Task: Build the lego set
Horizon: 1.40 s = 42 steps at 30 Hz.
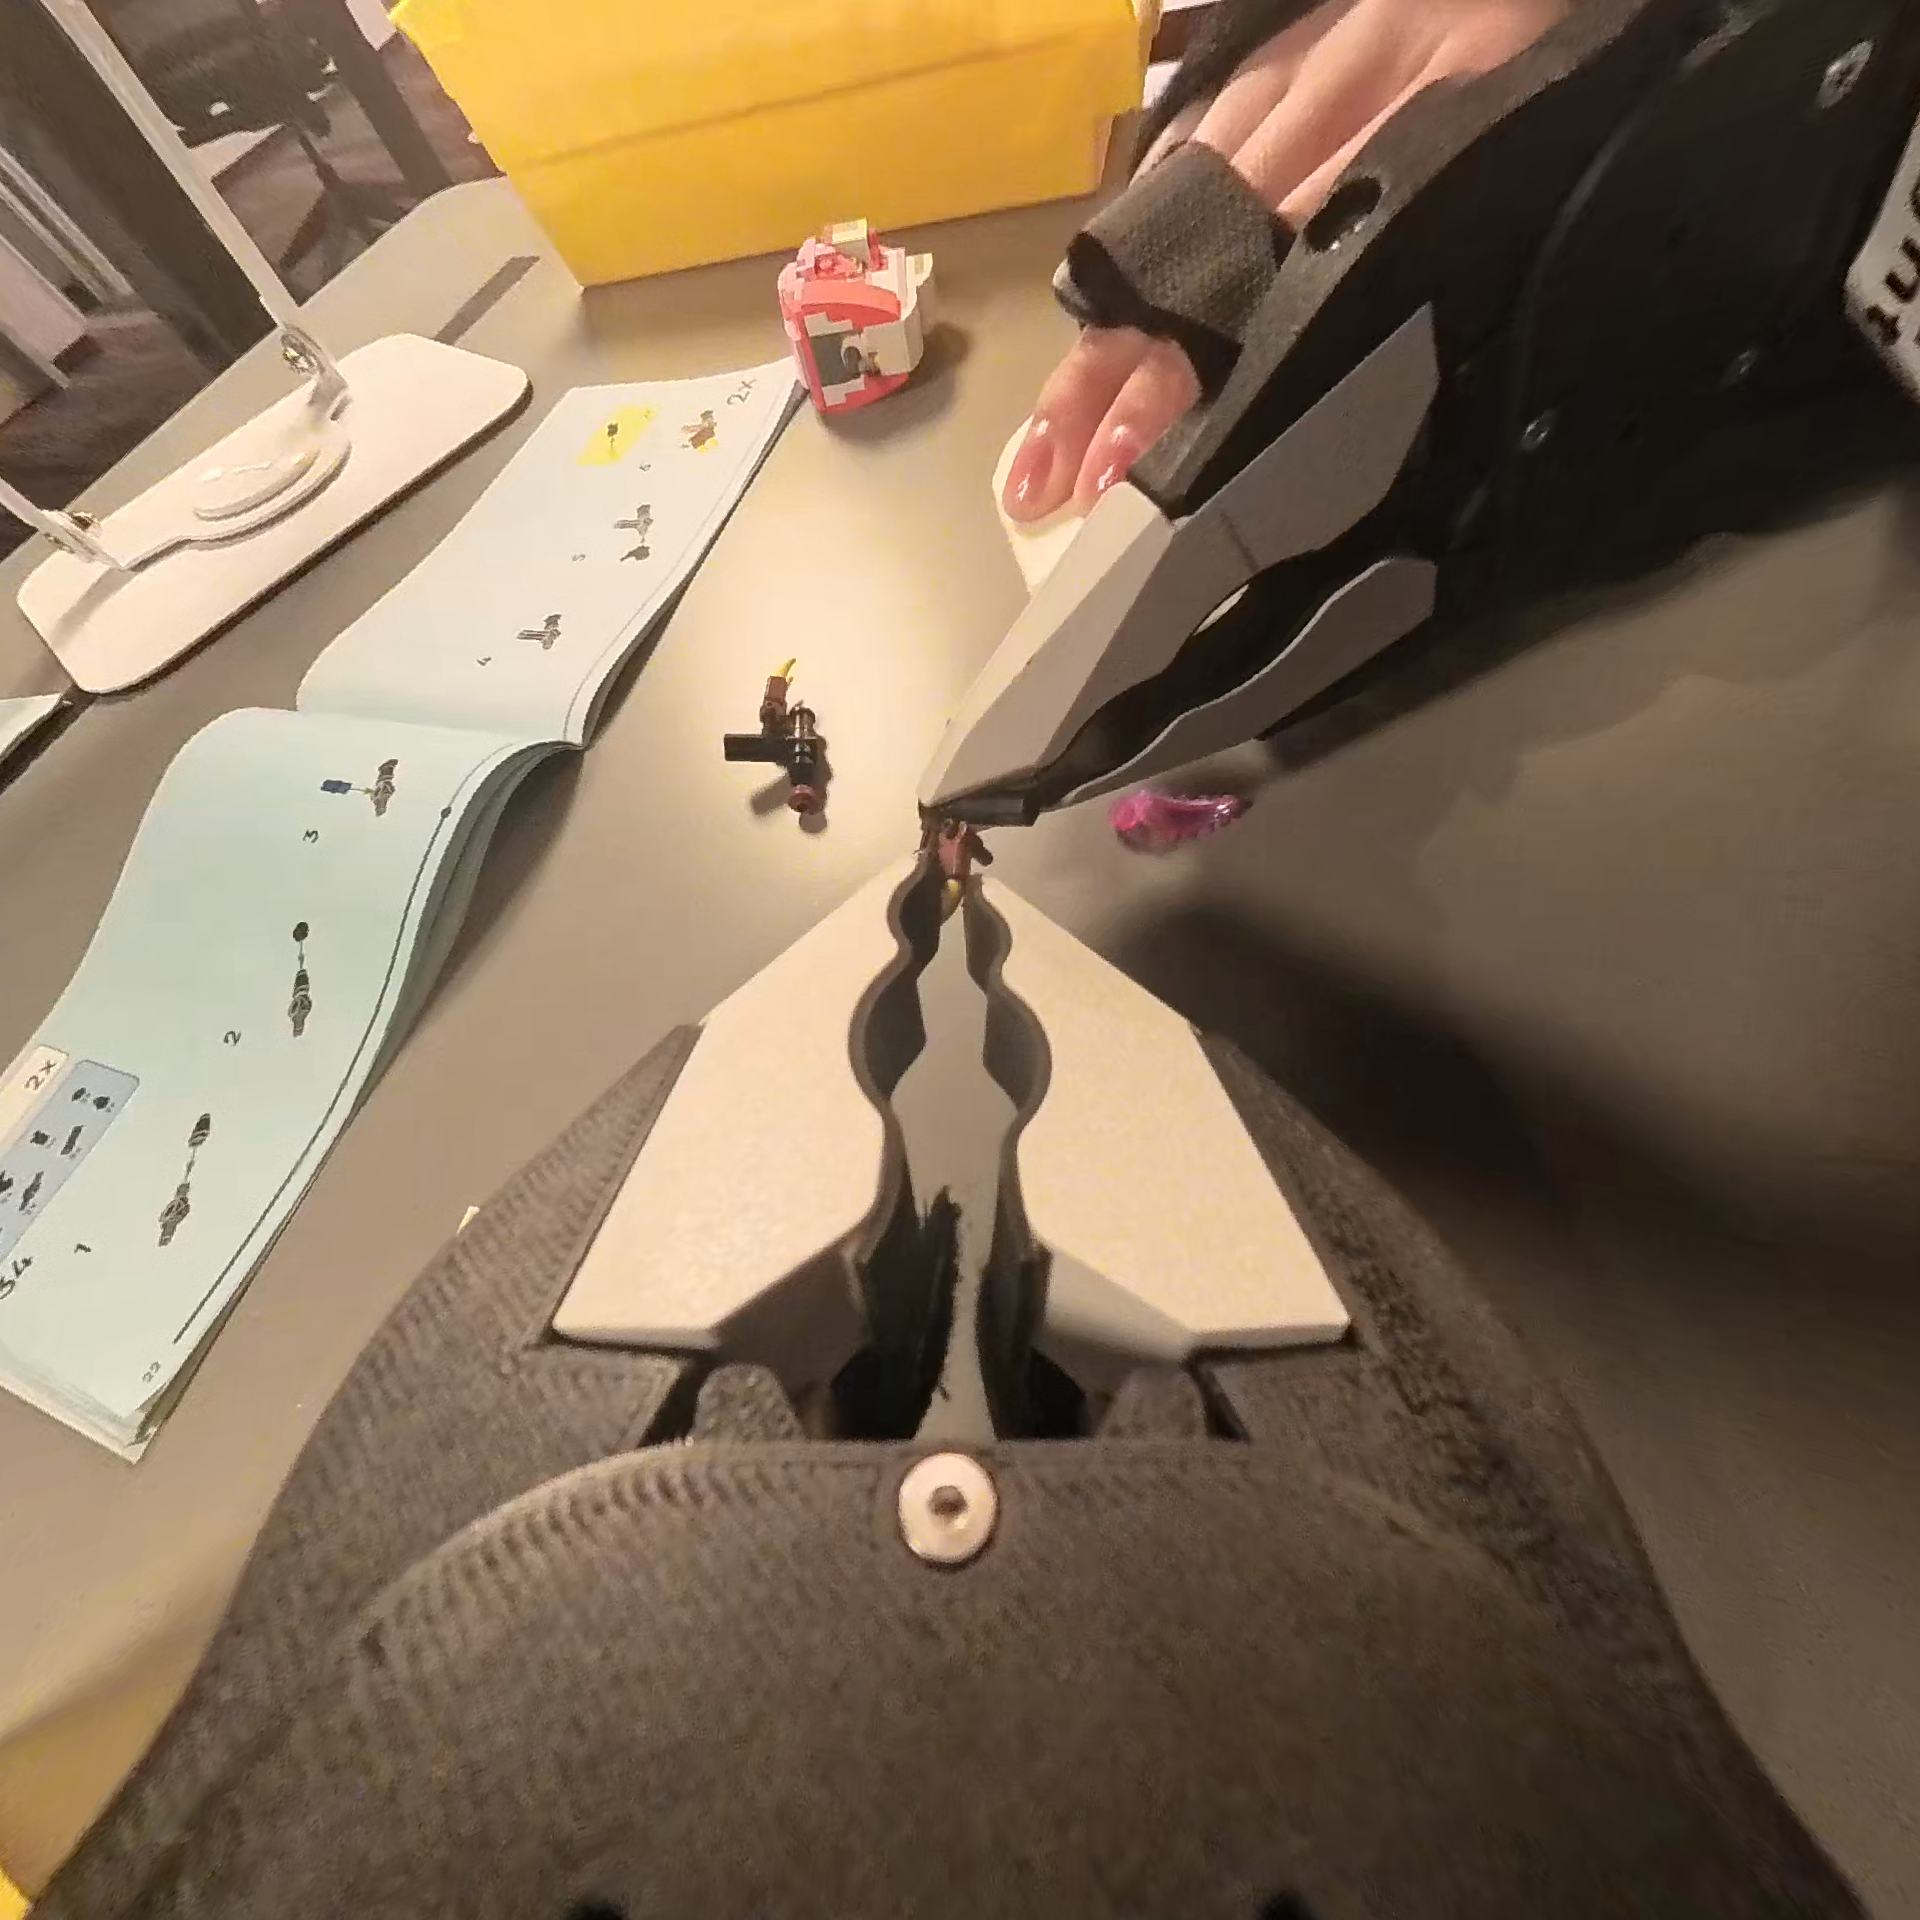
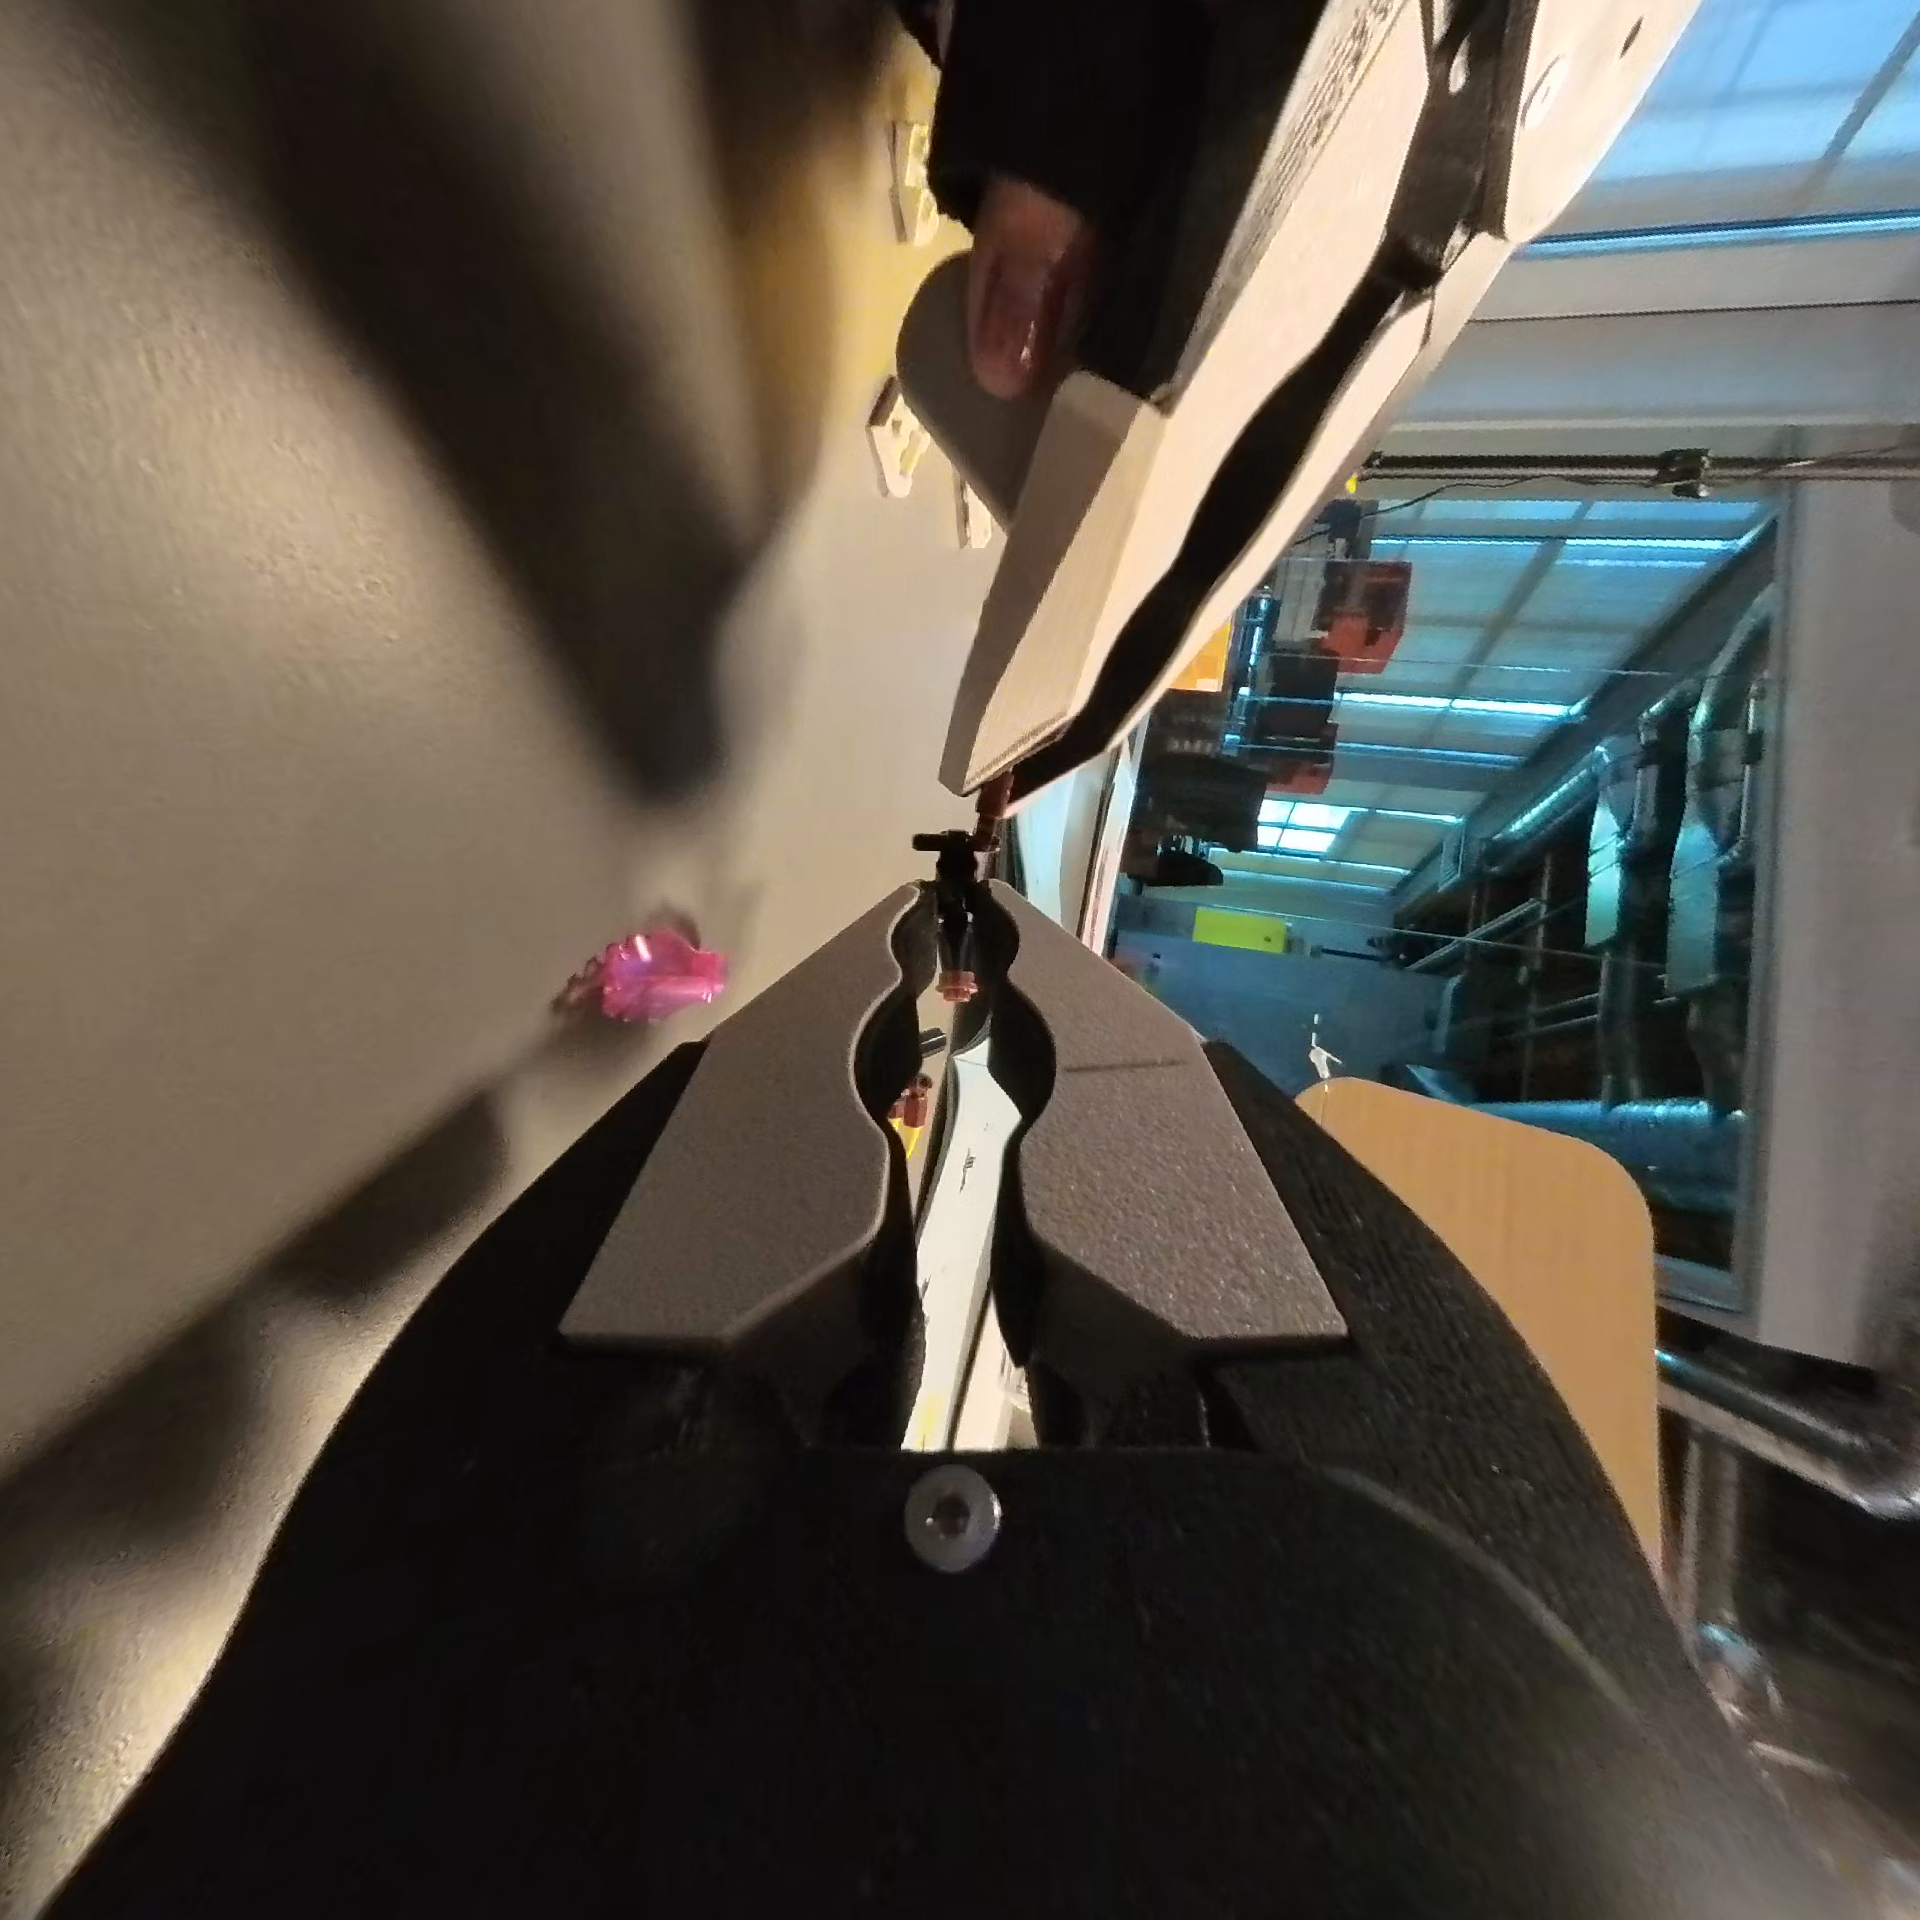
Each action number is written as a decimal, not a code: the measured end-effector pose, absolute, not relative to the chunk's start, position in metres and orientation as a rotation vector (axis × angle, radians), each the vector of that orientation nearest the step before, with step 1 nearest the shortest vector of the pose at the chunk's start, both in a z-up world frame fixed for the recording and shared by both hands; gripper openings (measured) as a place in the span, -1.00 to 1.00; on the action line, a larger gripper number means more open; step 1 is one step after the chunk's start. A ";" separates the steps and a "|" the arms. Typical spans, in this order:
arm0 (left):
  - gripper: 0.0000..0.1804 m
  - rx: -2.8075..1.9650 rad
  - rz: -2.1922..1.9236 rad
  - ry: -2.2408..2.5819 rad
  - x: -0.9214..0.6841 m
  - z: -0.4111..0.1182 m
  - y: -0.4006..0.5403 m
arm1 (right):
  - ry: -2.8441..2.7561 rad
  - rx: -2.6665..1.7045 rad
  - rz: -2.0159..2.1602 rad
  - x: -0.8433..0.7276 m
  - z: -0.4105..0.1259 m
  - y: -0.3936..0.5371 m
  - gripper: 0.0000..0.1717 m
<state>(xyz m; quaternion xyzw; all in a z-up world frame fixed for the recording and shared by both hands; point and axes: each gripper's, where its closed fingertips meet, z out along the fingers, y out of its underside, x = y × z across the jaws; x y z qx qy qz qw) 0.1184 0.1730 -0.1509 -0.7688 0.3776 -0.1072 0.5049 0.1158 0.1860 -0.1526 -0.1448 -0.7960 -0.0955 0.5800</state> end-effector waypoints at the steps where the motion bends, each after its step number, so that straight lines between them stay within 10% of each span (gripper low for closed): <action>1: -0.97 -1.851 -0.263 0.906 0.118 -0.150 0.173 | -1.855 -0.339 -0.225 0.115 -0.152 0.186 -0.95; 42: -0.97 -1.713 0.016 0.996 0.118 -0.147 0.176 | -1.861 -0.504 0.074 0.119 -0.146 0.184 -0.95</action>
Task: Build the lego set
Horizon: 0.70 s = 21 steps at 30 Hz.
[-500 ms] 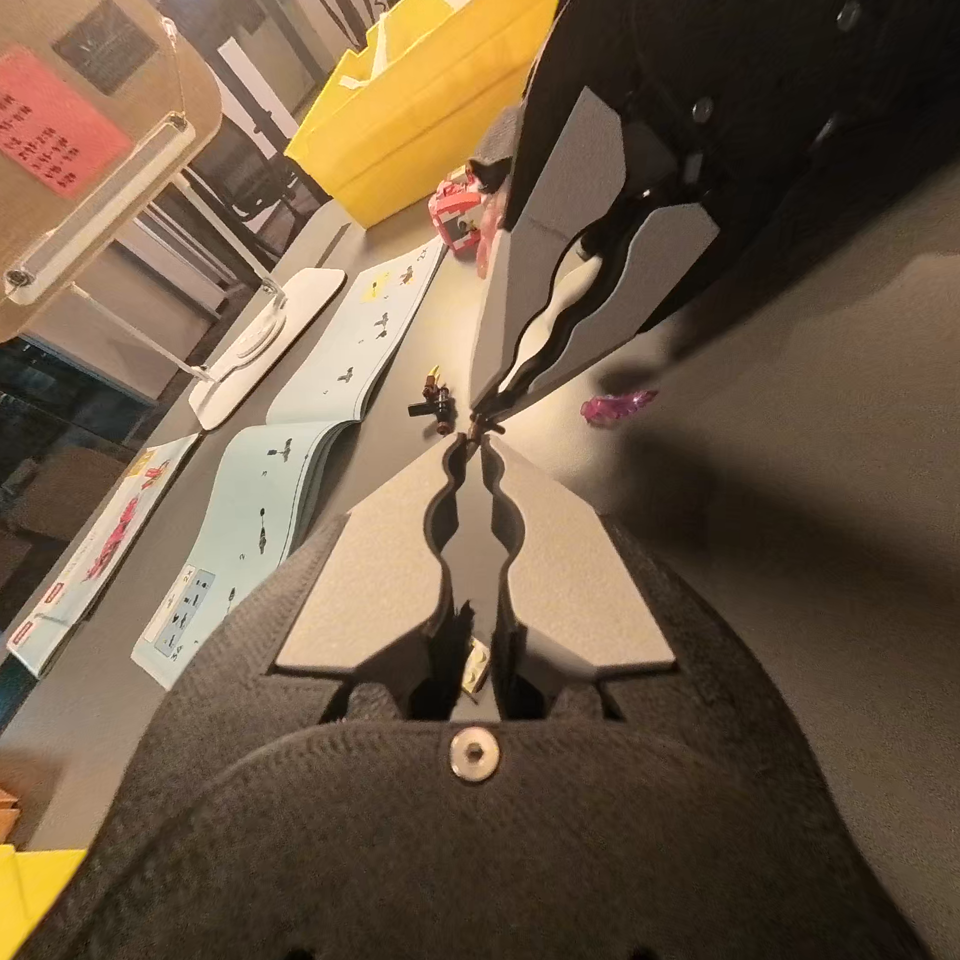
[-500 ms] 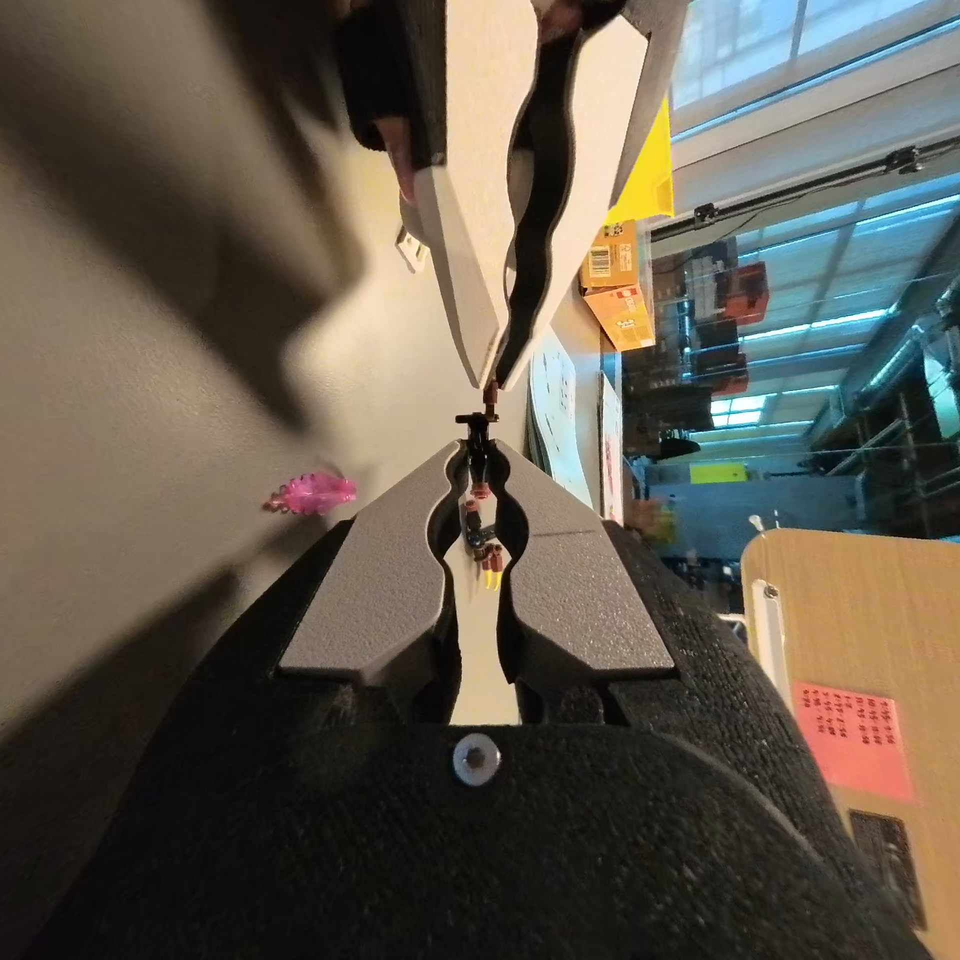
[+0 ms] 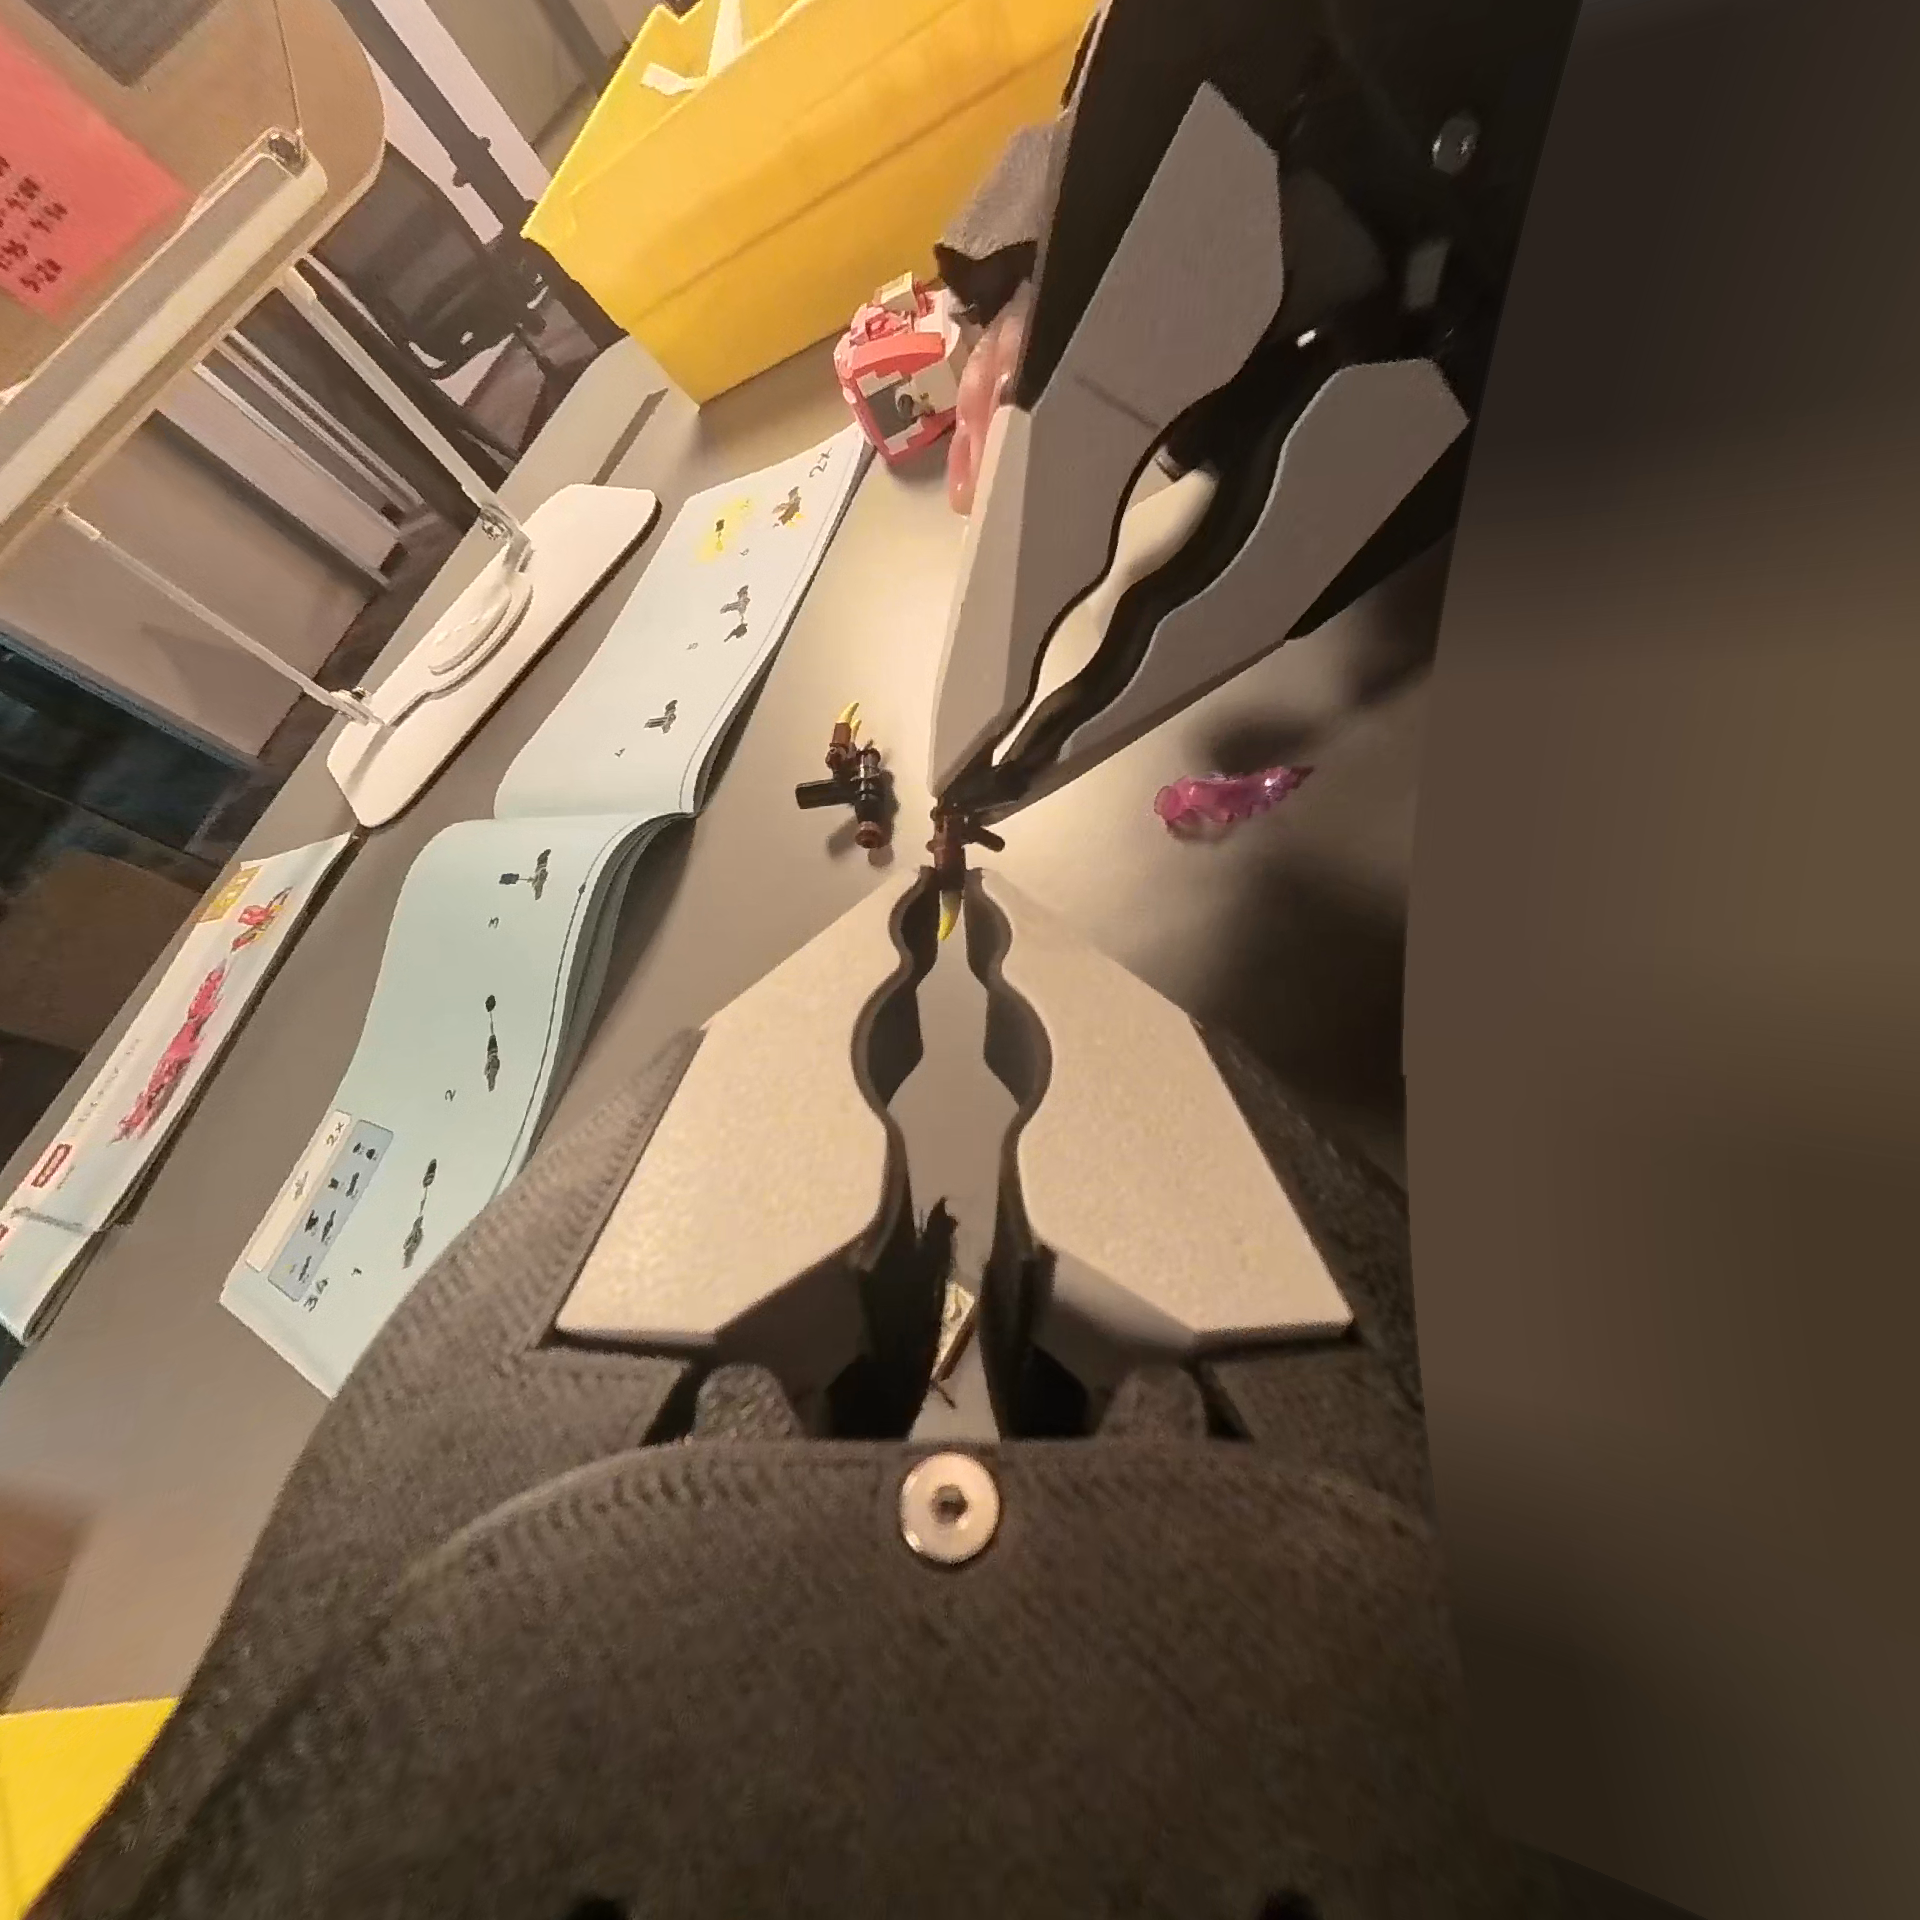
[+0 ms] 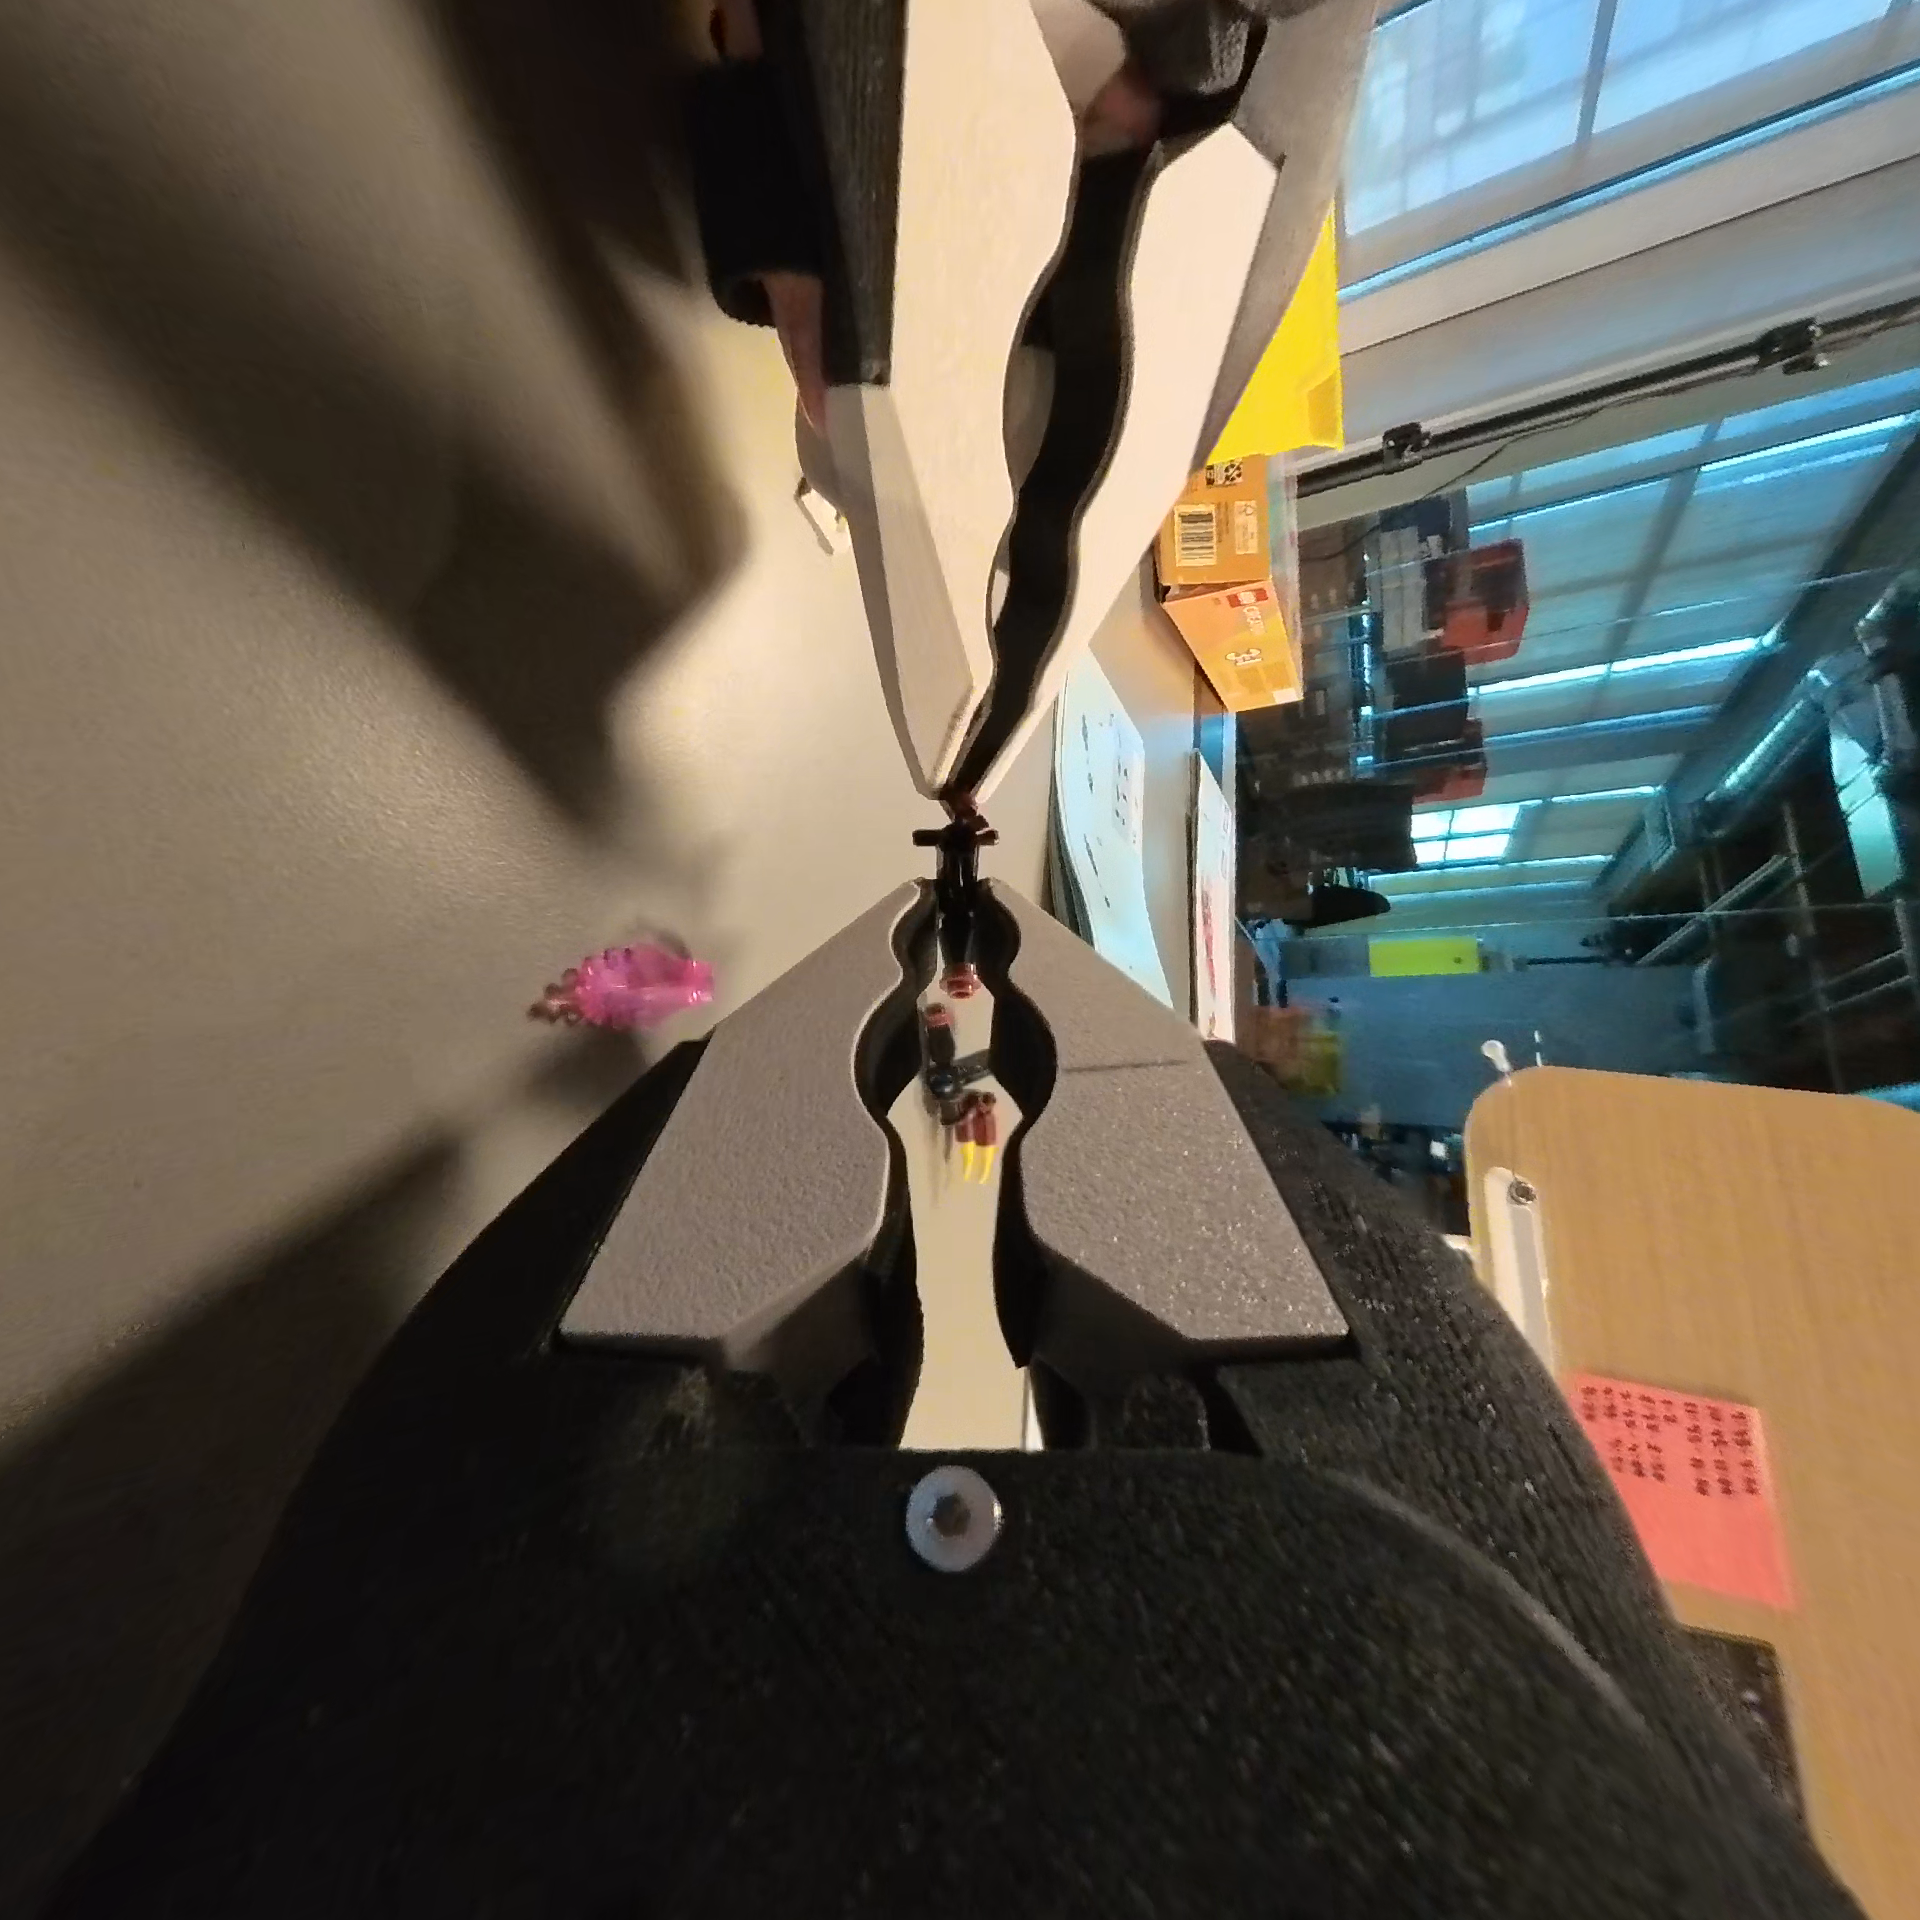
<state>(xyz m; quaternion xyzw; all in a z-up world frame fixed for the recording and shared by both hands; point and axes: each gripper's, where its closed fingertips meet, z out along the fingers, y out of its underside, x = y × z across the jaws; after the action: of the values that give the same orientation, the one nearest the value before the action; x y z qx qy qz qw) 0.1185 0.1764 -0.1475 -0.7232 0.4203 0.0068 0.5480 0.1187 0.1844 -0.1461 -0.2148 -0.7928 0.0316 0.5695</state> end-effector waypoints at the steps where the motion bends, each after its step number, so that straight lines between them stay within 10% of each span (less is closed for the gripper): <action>1: -0.97 -1.711 0.022 1.000 0.119 -0.148 0.176 | -1.863 -0.499 0.067 0.119 -0.146 0.184 -0.95; 21: -0.96 -1.858 0.053 1.039 0.115 -0.169 0.180 | -1.946 -0.437 -0.143 0.117 -0.167 0.190 -0.94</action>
<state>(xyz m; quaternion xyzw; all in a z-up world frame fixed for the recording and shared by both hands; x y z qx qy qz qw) 0.1152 0.1801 -0.1693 -0.7632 0.4267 0.0216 0.4847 0.1167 0.1902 -0.1668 -0.1839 -0.8189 -0.0602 0.5404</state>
